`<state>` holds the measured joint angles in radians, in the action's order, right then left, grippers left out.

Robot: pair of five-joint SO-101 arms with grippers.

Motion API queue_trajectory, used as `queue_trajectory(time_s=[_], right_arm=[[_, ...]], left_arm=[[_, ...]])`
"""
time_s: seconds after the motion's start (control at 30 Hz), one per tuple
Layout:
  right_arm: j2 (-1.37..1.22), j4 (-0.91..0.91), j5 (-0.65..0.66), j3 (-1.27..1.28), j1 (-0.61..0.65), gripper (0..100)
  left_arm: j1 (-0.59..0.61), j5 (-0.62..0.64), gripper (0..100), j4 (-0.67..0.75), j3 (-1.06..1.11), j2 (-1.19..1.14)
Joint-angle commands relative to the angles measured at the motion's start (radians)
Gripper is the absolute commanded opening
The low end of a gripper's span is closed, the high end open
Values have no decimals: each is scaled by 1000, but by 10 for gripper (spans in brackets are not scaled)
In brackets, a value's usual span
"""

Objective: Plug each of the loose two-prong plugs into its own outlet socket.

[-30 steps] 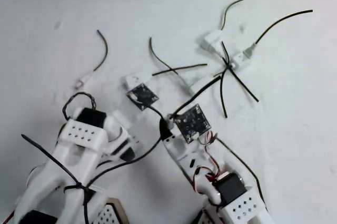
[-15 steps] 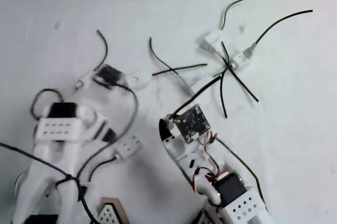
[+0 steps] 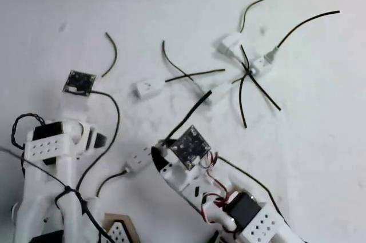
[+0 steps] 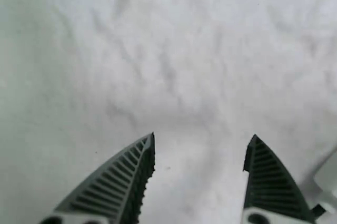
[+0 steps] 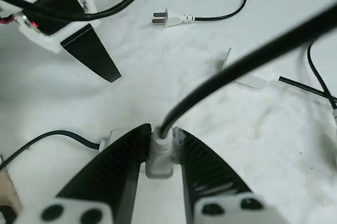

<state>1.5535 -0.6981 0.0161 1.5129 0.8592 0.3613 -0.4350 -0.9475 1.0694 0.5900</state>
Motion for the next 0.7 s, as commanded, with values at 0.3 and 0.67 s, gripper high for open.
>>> queue_trajectory(time_s=[0.3,0.67], right_arm=[[-725,375,-32,-227,15,17],[-929,590,-32,-224,15,17]], left_arm=[[15,15,275,14,0,28],[15,15,275,14,2,27]])
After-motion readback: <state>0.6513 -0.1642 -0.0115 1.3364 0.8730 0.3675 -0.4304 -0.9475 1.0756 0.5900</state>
